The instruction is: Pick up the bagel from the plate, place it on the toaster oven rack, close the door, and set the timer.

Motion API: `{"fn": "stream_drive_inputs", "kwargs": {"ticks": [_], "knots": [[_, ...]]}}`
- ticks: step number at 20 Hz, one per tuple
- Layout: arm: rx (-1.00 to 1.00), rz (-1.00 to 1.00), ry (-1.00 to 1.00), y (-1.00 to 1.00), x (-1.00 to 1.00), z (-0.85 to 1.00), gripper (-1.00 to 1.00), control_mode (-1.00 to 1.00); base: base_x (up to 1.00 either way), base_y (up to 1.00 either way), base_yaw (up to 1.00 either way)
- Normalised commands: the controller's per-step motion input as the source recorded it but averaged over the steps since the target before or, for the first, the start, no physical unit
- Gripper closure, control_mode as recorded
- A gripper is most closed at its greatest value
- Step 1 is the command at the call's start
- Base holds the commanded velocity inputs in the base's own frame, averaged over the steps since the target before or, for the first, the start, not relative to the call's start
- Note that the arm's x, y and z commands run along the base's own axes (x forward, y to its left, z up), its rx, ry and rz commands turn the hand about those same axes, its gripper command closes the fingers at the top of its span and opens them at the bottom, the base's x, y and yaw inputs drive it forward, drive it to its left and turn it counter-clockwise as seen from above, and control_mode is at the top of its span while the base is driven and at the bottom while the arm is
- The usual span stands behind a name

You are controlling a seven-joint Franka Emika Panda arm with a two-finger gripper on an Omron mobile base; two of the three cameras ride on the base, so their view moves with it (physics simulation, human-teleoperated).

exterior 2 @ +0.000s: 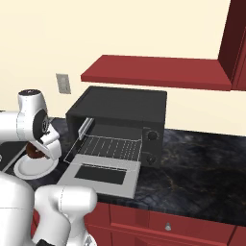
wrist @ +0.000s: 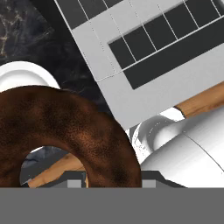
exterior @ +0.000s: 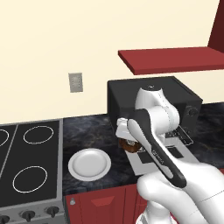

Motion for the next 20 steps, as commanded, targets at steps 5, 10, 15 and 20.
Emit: {"fn": "stream_drive_inputs", "kwargs": {"ticks": [5,10,15,20], "knots": [[0.00,0.00,0.00,-0.77,0.44,0.23,1.00,-1.00,0.00,0.00,0.00],[0.00,0.00,-0.03,-0.49,0.55,-0.12,1.00,-1.00,0.00,0.00,0.00],[-0.03,0.00,-0.03,-0.52,0.32,-0.33,1.00,-1.00,0.00,0.00,0.00],[-0.03,0.00,0.00,-0.48,0.24,-0.34,1.00,-1.00,0.00,0.00,0.00]]}}
